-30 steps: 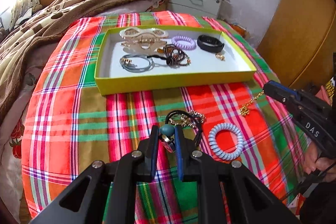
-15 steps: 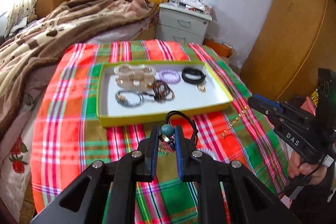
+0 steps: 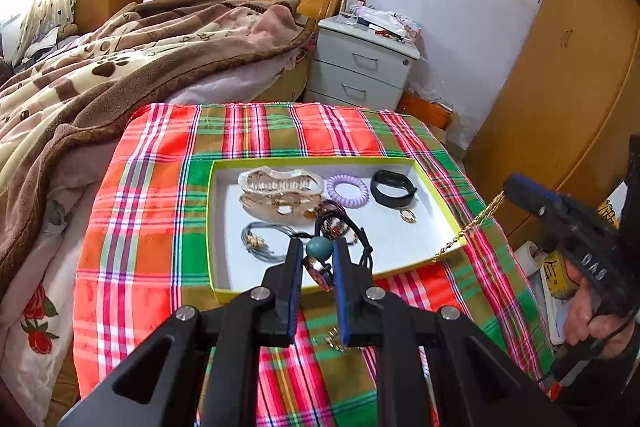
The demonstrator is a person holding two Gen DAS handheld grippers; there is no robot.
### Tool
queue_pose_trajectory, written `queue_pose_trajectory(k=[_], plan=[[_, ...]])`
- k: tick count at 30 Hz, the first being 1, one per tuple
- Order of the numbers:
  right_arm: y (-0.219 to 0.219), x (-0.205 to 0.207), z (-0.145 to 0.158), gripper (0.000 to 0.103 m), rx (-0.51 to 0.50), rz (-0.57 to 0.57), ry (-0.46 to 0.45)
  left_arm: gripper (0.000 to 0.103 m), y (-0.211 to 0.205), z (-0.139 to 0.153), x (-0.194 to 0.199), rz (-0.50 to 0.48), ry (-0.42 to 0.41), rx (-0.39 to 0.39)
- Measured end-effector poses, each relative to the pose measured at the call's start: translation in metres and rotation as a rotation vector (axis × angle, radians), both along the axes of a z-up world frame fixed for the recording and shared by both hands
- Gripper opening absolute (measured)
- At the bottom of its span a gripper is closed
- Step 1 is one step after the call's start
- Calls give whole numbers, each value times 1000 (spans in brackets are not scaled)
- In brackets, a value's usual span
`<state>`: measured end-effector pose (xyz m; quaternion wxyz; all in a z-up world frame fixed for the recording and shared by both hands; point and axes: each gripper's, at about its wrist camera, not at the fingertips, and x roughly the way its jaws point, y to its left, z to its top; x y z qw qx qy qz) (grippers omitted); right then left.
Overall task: Organize jewelry
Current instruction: 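Carry the chain bracelet and hair tie into the yellow box with both tools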
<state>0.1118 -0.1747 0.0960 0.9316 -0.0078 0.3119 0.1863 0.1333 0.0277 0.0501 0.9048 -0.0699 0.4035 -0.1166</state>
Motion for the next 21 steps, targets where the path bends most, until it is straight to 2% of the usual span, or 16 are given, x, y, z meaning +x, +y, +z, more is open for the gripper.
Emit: queue_pose_trajectory(k=[9,14,21], plan=[[11,39,18,9,27,31,-15,15,2,-5,24,-8,15,4],[16,58,2,9,29,30,32,15,-1,-22,34,-17,57,3],[24,75,-35,9,28,53,123,15,-6,-54,44,-30,134,8]])
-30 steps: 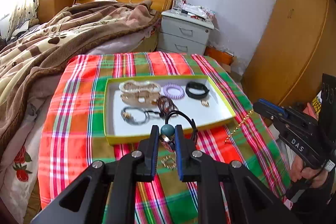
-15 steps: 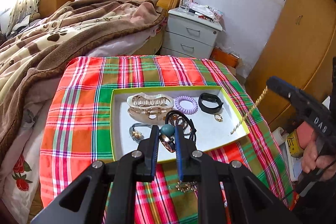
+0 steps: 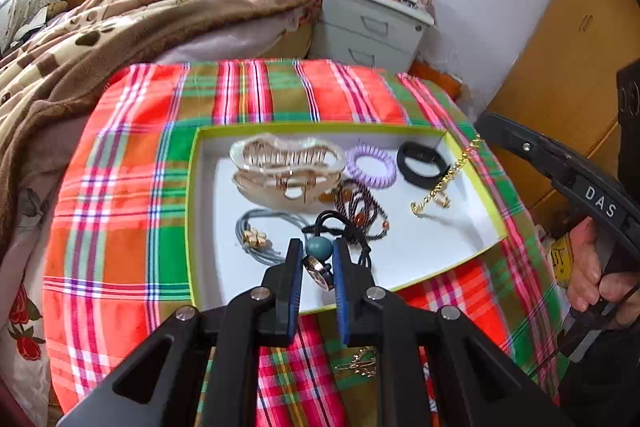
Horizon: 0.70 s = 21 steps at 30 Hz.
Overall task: Organize jewelry
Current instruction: 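Carry the chain bracelet and hair tie into the yellow box with both tools, then open both tools to release the chain bracelet and hair tie in the box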
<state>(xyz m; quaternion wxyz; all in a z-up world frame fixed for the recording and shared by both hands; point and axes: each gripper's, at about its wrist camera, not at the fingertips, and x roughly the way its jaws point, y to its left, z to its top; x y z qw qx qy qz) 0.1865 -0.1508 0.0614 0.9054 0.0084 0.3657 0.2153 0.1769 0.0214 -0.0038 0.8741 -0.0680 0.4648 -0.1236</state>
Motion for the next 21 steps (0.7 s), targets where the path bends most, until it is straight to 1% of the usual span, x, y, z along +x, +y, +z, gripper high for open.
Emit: queue_pose_trajectory(k=[6,13,21], plan=[[3,15,-28,9,27,28,80,15,1,-13,9,6,31,2],[4,22,-55,9,7,42,152,16,4,-24,14,17,60,3],[7,19,-70,10,-42,52,180,16,6,-34,17,35,85,5]])
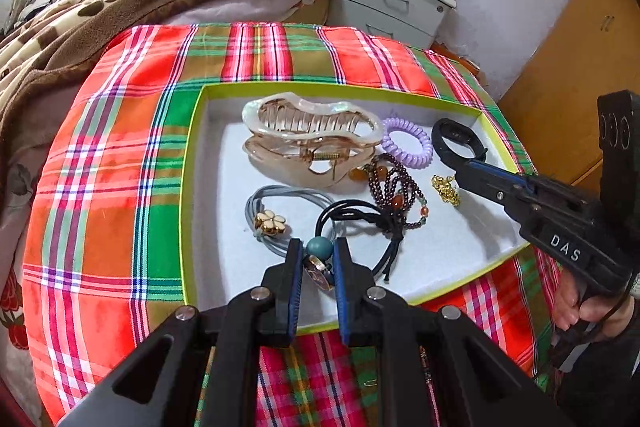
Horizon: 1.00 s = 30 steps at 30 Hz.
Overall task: Organize jewelry
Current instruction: 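Open both tools to release the chain bracelet and hair tie in the box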
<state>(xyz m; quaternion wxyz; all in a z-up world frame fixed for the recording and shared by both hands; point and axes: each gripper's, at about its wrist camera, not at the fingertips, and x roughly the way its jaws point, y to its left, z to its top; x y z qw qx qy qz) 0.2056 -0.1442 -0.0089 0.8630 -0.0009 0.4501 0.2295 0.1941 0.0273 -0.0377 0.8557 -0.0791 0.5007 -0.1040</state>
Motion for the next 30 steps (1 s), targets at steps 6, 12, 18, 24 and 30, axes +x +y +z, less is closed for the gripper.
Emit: queue_pose_trajectory(k=[6,12,18,24,30], plan=[[3,-1,-3,10,-30,2,3,25,1,1,-2,8,-6,9],[6,-4,-4,16,-41,4,3,31,3,3,-5,16,-8,8],[6,-10,3,23,-32,-16,-16,33,0,8,-9,6,-21,16],[4,-21,14,34,-15,-23,-41,37,-4,20,-20,-4,-57,23],[0,-41,29,34,-4,-32,-79,39,-3,32,-34,4,-88,29]])
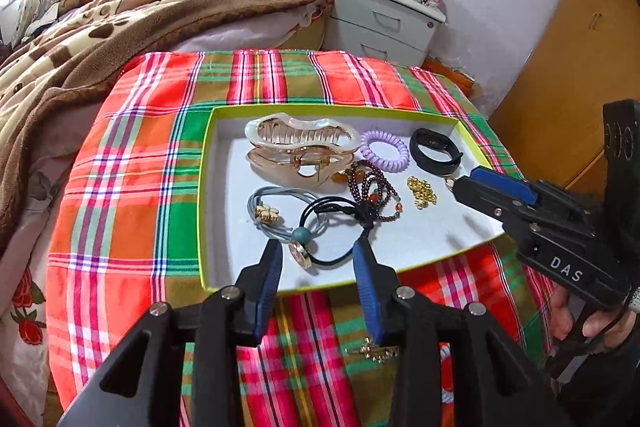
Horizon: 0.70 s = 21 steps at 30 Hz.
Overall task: Organize jewelry
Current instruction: 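Open both tools to release the chain bracelet and hair tie in the box, then grasp the light blue coil hair tie with the right tool while the left tool nears the hair clip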
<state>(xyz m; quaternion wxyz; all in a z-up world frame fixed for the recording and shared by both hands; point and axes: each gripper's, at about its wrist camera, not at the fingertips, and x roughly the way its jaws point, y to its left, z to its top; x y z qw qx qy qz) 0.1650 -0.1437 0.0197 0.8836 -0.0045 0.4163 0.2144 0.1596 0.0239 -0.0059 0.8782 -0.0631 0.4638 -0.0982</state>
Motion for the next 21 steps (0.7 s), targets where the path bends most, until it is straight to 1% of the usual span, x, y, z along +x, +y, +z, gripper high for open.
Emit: queue_pose_trajectory(k=[8,11,14,18,21], plan=[[-6,-30,12,34,12,-15,-27,41,1,8,-28,22,-33,37],[-9,-46,12,34,17,-7,-27,42,2,8,-38,19,-36,33],[-10,-63,7,35,22,15,-10,42,2,4,-47,9,-35,27],[-8,-85,-8,35,-33,36,24,42,7,-3,-54,9,-17,-7],[-9,-93,-18,35,-44,39,52,42,8,-7,-58,11,-8,-13]])
